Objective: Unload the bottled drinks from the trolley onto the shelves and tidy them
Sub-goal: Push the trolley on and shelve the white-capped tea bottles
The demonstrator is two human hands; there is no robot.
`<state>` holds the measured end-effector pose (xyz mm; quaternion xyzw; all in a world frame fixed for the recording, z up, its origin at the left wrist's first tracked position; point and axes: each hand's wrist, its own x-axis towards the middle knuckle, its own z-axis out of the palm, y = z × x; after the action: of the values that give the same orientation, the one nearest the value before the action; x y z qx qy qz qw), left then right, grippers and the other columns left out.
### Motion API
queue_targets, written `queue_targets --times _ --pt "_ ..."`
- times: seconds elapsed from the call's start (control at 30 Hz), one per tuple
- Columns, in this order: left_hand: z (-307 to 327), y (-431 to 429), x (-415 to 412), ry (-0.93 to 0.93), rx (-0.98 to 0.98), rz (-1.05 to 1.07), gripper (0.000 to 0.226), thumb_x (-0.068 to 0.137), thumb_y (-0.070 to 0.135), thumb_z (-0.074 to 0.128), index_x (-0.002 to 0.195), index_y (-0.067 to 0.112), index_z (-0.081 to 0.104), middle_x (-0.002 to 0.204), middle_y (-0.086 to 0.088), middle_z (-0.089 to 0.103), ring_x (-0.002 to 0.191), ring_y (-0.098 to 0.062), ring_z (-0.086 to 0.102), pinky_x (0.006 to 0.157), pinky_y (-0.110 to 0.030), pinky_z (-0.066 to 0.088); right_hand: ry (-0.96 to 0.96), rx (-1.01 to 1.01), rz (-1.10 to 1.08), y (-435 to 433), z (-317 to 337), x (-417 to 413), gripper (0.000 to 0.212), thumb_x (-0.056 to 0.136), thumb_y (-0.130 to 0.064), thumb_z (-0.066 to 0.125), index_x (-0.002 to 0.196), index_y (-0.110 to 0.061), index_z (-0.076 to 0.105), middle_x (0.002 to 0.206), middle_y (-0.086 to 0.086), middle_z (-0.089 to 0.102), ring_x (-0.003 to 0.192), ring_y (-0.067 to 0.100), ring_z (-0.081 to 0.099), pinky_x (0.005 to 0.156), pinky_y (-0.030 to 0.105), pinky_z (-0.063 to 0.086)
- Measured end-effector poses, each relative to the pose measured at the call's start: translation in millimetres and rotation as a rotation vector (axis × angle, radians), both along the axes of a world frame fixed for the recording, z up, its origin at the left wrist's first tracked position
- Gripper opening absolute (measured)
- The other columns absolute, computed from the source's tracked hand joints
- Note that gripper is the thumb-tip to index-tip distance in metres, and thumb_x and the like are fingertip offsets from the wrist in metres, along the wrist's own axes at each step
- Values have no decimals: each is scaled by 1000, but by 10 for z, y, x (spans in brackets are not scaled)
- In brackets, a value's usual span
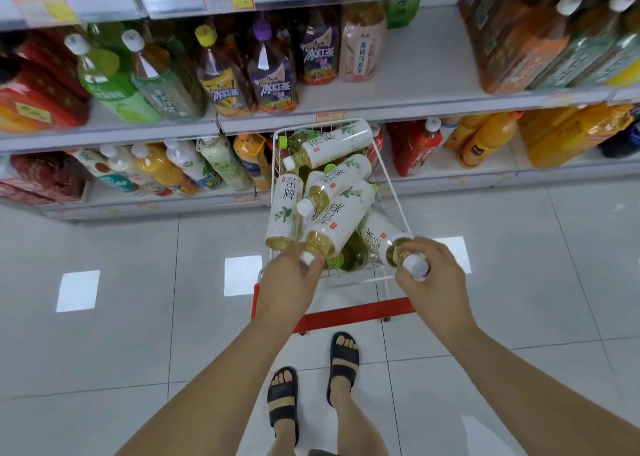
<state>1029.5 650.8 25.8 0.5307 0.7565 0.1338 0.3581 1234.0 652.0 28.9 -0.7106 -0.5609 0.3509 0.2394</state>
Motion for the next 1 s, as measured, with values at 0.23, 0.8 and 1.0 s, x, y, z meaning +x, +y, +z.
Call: queue_targets --times 0.23,0.8,1.0 --pt "748 495 -156 -69 382 18 14 83 28 64 73 19 64 67 1 60 63 -9 52 54 -21 38 83 68 77 644 501 105 18 76 -12 67 88 -26 65 81 -8 65 76 7 59 68 12 44" --pt "71 880 39 -579 105 223 18 93 36 53 95 21 60 90 4 66 86 -12 63 73 -20 48 526 -93 -98 1192 60 48 37 86 -10 64 117 -18 45 96 -6 59 85 1 55 66 18 44" --pt "-124 1046 161 -572 70 241 26 90 39 58 111 23 56 91 12 61 80 5 59 66 -5 42 615 -131 -137 1294 -313 -38 52 74 2 73 111 -19 43 92 -5 61 84 8 60 74 27 50"
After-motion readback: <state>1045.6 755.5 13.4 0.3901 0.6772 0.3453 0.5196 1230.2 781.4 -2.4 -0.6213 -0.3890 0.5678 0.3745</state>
